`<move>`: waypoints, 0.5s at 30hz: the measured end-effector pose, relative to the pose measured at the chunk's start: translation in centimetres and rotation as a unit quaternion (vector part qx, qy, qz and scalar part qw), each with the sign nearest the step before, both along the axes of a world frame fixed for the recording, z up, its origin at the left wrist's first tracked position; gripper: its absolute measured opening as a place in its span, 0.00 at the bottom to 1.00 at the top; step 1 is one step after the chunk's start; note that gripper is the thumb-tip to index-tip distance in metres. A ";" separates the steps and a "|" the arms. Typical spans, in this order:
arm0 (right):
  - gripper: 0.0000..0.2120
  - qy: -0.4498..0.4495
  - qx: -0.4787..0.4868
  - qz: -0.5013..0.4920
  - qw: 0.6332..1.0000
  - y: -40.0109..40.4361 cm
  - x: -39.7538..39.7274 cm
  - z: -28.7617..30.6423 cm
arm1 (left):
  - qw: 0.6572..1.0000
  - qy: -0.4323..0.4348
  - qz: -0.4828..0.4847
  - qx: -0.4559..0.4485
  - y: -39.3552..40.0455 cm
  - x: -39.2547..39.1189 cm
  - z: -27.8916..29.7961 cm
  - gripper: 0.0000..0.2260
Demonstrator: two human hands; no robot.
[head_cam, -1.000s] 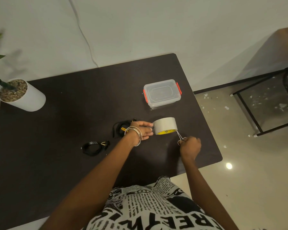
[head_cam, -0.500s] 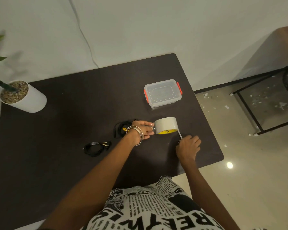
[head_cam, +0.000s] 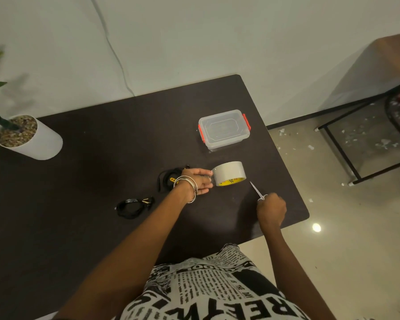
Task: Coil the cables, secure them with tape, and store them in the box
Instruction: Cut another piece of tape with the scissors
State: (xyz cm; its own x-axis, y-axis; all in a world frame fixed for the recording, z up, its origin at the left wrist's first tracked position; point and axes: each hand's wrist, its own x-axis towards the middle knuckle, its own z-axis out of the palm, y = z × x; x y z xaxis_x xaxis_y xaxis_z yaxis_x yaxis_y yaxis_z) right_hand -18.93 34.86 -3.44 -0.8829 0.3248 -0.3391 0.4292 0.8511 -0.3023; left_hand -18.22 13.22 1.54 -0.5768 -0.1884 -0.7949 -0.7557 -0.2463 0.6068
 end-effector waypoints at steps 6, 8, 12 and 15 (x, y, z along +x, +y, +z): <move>0.19 -0.100 -0.386 -0.091 0.912 0.3 2.0 2.9 | 0.999 0.004 -0.004 -0.039 -0.1 -0.2 -0.6 0.11; 0.18 -0.161 -0.475 -0.017 0.865 -0.4 3.2 3.5 | 0.999 0.005 -0.002 -0.046 -0.2 -0.2 -0.7 0.11; 0.14 -0.273 -0.492 0.134 0.816 -2.4 3.8 2.9 | 0.999 0.009 -0.003 -0.033 -0.5 -0.2 -0.9 0.11; 0.18 -0.299 -0.495 0.146 0.803 -4.0 3.1 2.7 | 1.000 0.020 0.004 -0.013 -0.4 -0.1 -0.9 0.10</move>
State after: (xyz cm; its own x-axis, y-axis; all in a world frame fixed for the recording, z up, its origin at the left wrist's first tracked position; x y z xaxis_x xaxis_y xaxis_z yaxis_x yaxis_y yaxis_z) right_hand -15.79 30.86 -0.73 -0.4558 -0.5564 -0.6948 0.5745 0.4124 -0.7071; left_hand -18.36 12.83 0.65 -0.6061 -0.2140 -0.7661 -0.7291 -0.2356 0.6426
